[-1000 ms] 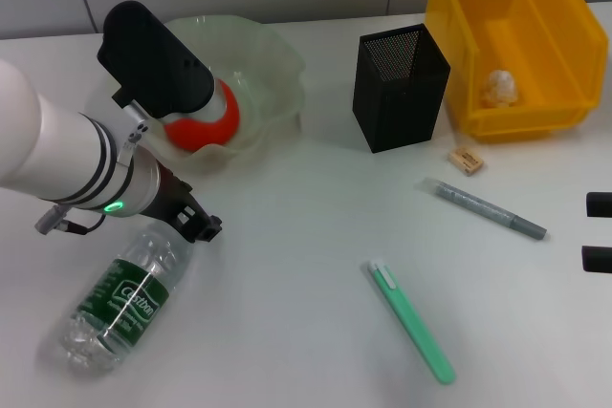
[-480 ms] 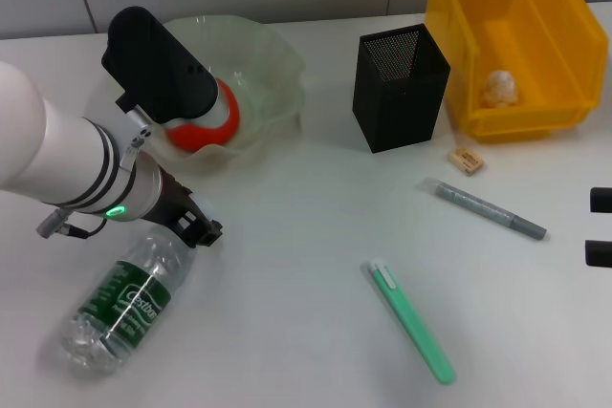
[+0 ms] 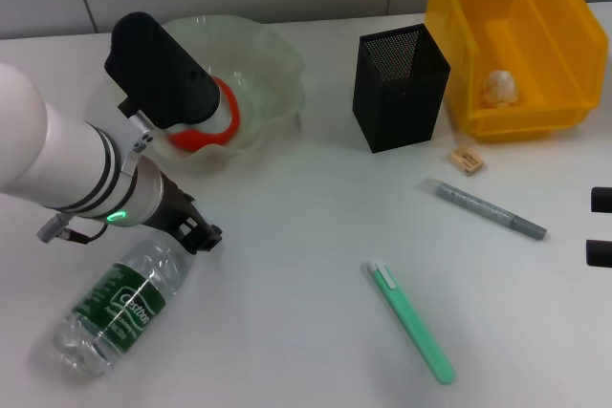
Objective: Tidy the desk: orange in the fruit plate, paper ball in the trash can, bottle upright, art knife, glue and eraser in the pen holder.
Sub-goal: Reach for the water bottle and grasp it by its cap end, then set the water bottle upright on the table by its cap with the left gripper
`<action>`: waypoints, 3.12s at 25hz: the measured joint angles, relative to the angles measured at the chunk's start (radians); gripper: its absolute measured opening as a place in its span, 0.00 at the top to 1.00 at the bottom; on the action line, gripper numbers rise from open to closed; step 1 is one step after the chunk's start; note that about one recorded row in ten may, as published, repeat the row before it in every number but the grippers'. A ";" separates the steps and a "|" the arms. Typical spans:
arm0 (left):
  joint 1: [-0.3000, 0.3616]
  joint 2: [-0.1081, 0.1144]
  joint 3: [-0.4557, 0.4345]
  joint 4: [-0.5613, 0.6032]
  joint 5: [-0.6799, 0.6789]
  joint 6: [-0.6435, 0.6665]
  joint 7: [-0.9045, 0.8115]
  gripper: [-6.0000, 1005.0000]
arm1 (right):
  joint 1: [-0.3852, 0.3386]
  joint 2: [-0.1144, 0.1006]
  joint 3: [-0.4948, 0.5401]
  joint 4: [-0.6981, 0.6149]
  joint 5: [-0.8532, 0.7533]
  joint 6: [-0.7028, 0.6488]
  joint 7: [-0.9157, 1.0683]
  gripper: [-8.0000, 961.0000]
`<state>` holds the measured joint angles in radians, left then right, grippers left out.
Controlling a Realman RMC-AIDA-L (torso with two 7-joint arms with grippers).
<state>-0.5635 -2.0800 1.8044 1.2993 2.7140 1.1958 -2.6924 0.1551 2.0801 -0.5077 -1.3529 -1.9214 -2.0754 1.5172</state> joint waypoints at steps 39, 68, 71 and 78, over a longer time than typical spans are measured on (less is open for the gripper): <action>0.049 0.008 -0.075 0.233 -0.056 0.136 0.014 0.54 | 0.003 0.002 0.014 0.020 -0.001 0.000 0.001 0.46; 0.197 0.009 -0.256 0.428 -0.170 0.078 0.099 0.55 | 0.010 0.001 0.014 0.038 -0.001 0.004 0.002 0.48; 0.211 0.010 -0.260 0.435 -0.185 0.069 0.111 0.55 | 0.010 0.002 0.014 0.038 -0.001 0.003 0.002 0.49; 0.229 0.010 -0.273 0.458 -0.205 0.060 0.125 0.55 | 0.011 0.001 0.014 0.038 -0.001 0.001 0.003 0.49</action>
<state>-0.3347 -2.0697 1.5318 1.7578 2.5086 1.2553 -2.5677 0.1657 2.0815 -0.4939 -1.3148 -1.9220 -2.0739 1.5199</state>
